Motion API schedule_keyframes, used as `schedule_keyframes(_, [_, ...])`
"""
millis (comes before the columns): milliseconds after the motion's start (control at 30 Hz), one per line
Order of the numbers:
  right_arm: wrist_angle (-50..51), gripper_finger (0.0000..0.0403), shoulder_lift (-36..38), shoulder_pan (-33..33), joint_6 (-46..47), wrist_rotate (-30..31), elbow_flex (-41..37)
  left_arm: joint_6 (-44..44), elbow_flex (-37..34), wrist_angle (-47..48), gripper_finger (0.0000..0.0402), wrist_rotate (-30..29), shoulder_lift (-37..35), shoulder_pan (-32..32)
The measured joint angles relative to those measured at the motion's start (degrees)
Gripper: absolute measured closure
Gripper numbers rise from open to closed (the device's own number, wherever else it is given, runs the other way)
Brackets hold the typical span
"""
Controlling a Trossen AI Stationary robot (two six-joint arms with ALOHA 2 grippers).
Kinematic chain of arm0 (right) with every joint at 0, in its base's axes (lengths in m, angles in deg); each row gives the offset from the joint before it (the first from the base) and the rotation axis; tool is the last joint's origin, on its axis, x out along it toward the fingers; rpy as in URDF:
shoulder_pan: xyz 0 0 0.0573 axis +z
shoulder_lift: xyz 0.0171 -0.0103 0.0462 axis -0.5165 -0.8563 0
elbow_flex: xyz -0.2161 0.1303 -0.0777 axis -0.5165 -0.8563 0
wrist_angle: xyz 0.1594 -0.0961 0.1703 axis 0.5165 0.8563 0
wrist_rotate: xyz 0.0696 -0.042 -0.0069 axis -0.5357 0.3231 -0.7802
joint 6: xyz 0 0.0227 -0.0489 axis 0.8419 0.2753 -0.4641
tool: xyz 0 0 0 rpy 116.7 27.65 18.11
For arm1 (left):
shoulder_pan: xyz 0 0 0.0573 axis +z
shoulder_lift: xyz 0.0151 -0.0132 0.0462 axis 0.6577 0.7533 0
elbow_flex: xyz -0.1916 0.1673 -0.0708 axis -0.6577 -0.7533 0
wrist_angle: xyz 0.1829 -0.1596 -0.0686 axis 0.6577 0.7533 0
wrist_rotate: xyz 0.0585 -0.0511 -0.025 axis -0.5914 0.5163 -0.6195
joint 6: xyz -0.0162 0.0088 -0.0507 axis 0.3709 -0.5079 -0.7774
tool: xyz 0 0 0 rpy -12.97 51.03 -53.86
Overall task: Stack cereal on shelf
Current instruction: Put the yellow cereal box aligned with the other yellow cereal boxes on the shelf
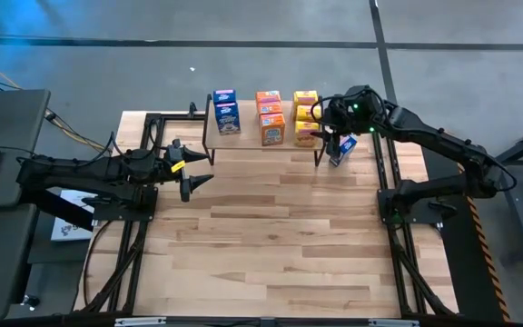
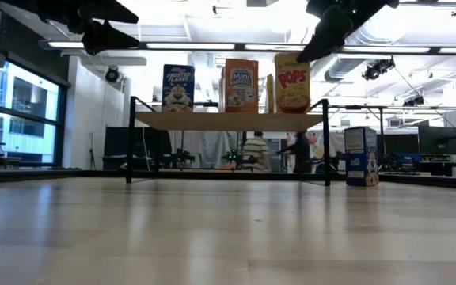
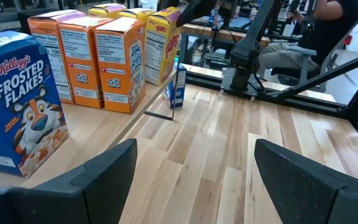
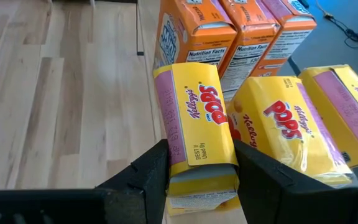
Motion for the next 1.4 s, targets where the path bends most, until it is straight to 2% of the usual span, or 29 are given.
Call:
schedule_keyframes(300, [0.2, 0.0251, 0.0, 0.0, 0.6, 2.0, 0.0, 0.0, 0.0, 0.0, 0.0085, 0.0, 0.0, 0.0])
schedule_keyframes(733, [0.1, 0.0249, -0.3, 0.0, 0.6, 1.8, 0.0, 0.0, 0.0, 0.0, 0.0085, 0.0, 0.0, 0.0])
schedule_keyframes(1133, [0.3, 0.019, -0.3, 0.0, 0.4, 3.8, 0.0, 0.0, 0.0, 0.0, 0.0085, 0.0, 0.0, 0.0])
schedule_keyframes(1400, [-0.5, 0.0176, -0.2, 0.0, -0.1, 5.0, 0.0, 0.0, 0.0, 0.0, 0.0085, 0.0, 0.0, 0.0])
